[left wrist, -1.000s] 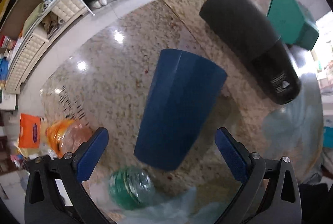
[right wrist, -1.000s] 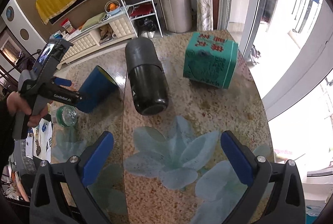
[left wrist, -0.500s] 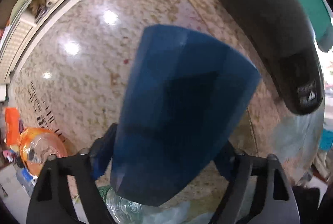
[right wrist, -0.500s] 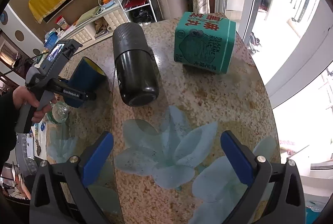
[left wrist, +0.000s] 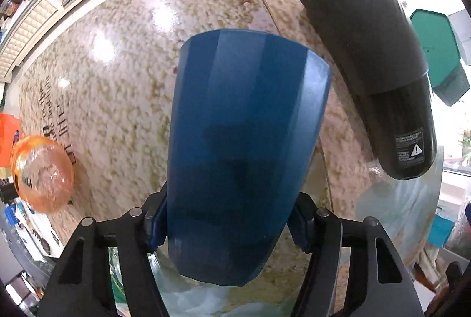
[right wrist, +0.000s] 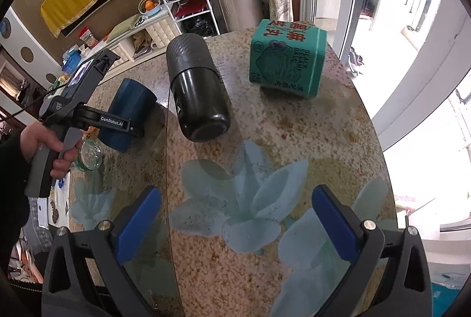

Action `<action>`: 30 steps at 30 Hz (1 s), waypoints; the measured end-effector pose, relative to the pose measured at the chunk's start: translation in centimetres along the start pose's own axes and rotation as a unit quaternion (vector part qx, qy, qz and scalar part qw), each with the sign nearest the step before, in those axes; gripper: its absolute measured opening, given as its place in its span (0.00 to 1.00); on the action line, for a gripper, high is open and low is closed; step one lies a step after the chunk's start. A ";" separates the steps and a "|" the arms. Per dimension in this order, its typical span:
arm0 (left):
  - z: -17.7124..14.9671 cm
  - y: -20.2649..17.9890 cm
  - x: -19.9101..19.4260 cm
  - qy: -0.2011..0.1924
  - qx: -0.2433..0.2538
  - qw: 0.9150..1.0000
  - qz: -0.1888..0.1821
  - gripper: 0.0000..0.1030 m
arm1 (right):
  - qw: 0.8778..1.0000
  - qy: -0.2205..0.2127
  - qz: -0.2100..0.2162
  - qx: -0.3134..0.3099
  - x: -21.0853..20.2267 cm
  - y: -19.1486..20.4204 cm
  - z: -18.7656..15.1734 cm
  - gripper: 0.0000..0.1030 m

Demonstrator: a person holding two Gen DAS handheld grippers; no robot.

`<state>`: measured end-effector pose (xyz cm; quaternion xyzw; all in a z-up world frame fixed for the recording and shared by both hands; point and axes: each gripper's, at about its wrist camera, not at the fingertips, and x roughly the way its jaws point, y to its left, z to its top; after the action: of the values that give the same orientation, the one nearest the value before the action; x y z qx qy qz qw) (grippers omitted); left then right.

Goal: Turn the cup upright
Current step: 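Lift the blue cup with the left gripper and rotate it base-down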

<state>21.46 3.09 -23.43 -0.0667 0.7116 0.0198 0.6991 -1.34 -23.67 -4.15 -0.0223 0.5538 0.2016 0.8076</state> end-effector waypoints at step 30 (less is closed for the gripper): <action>-28.2 -5.3 -1.9 -0.008 -0.148 0.986 -0.072 0.66 | 1.000 -0.013 -0.016 -0.005 -5.6 -0.8 -7.7 1.00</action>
<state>-5.89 -5.47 -20.59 -0.2204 0.6887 0.0757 0.6865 -9.57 -28.04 -2.20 -0.0325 0.5419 0.1919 0.8176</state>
